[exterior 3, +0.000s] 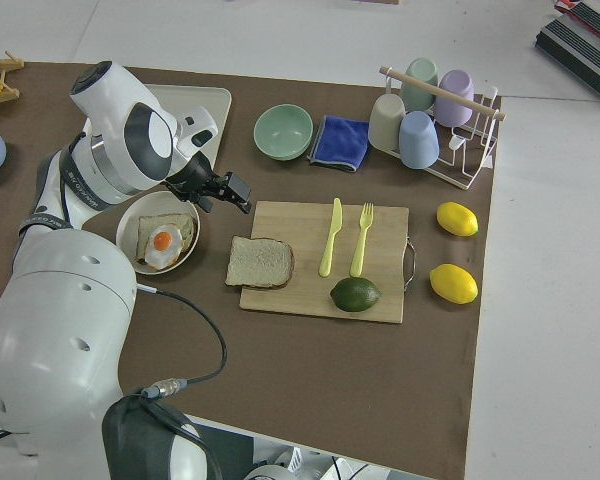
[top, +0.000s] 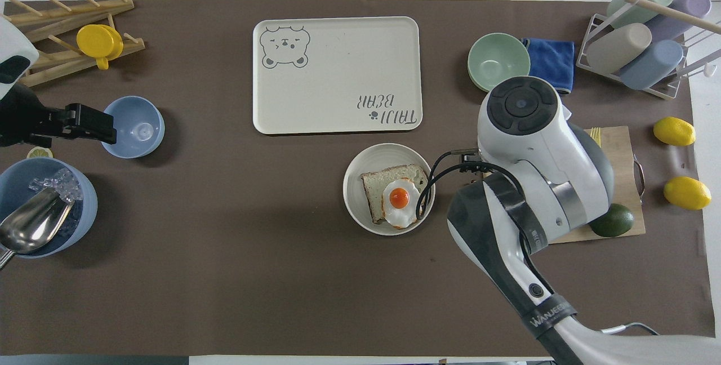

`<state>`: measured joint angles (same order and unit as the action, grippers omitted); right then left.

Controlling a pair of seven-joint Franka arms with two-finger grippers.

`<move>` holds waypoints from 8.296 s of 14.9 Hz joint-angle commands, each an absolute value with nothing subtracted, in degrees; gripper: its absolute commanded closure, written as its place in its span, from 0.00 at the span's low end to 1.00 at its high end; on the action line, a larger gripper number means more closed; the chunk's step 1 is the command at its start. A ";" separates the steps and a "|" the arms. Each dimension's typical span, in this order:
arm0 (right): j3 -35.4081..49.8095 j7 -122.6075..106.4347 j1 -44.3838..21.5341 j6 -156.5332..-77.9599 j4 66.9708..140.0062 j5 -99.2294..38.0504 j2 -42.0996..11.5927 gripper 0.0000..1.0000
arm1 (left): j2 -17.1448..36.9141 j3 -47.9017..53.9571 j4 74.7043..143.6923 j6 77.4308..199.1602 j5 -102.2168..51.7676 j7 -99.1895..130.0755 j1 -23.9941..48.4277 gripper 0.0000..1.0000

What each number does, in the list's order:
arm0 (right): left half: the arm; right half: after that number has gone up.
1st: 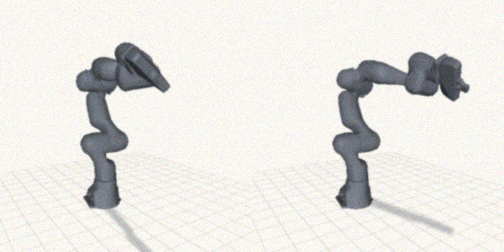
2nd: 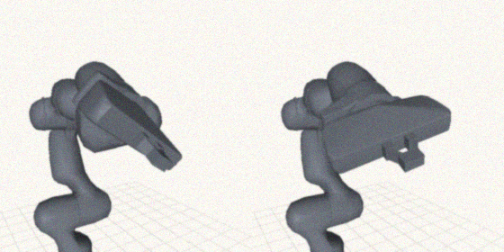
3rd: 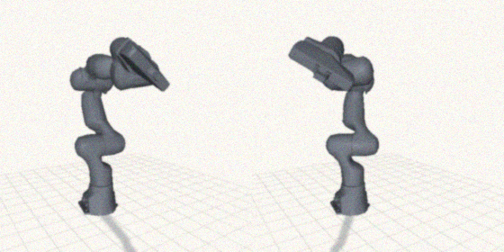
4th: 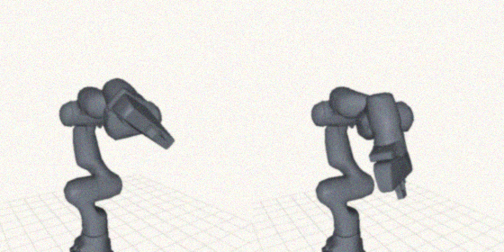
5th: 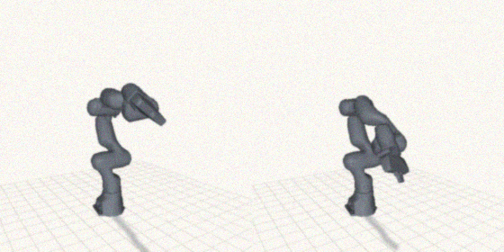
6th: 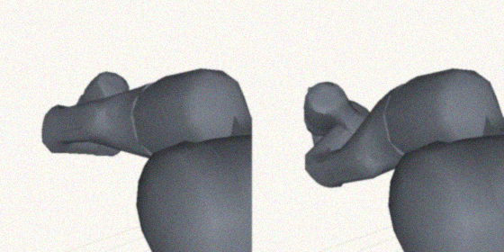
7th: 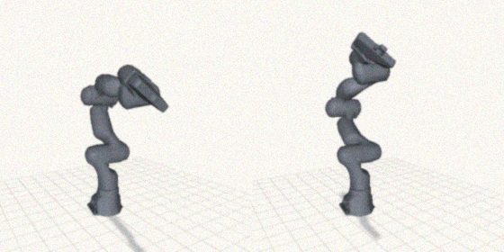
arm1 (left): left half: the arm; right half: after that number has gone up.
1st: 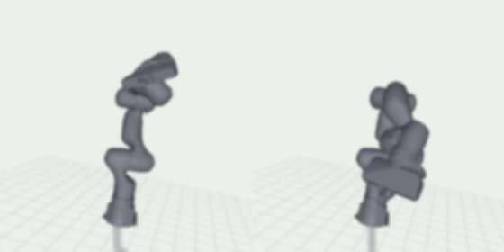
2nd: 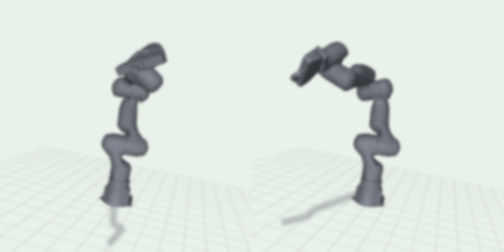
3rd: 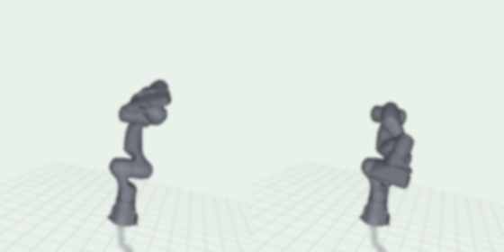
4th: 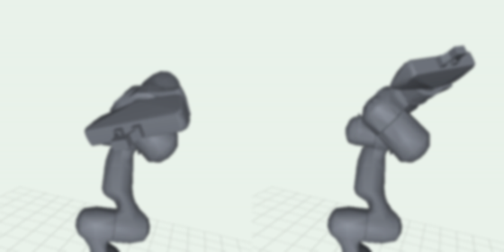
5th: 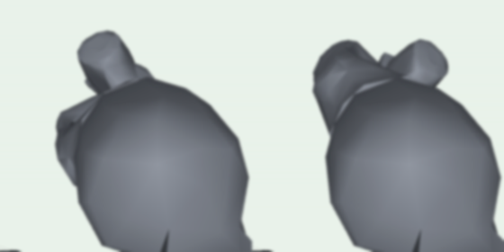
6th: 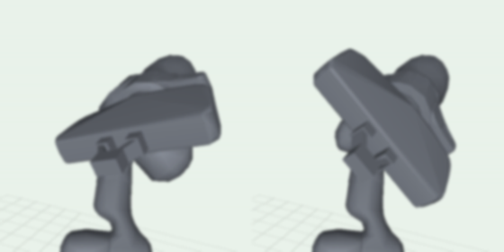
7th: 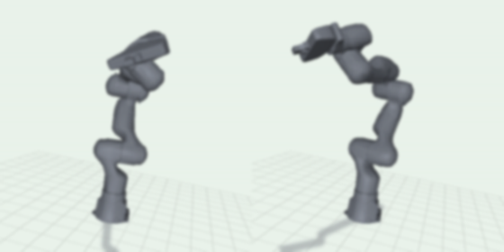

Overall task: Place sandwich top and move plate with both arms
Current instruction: 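Grasp the bread slice on the wooden board with the right gripper, then lift the bread slice and carry it over the white plate, then lower the bread onto the fried egg and open the right gripper, then retract the right gripper while the left gripper reaches toward the plate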

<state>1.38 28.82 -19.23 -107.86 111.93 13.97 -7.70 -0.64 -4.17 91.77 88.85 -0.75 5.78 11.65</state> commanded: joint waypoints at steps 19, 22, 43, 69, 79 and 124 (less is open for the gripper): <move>1.14 35.68 -21.80 -120.32 129.46 15.64 -6.33 0.04 | -1.23 -4.04 92.02 89.38 0.26 5.45 11.43 0.00; 1.14 35.42 -21.09 -120.15 129.55 16.00 -6.33 0.09 | -1.23 -4.04 92.11 89.39 0.26 5.36 11.43 0.00; 1.23 32.09 -21.18 -108.23 122.80 20.13 -6.68 1.00 | -1.23 -4.04 92.11 89.47 0.18 5.45 11.43 0.00; 8.00 39.36 -34.55 -89.19 89.56 19.25 -21.08 1.00 | -1.49 -4.13 92.72 89.56 0.18 4.66 8.70 0.00; 8.00 47.37 -34.45 -95.35 92.63 17.85 -23.47 1.00 | -1.41 -4.13 92.72 90.26 0.18 5.45 8.09 0.00; 7.21 3.87 3.51 -82.01 88.07 0.97 -3.43 0.00 | 6.94 -3.78 117.51 130.50 -24.07 5.19 26.89 0.00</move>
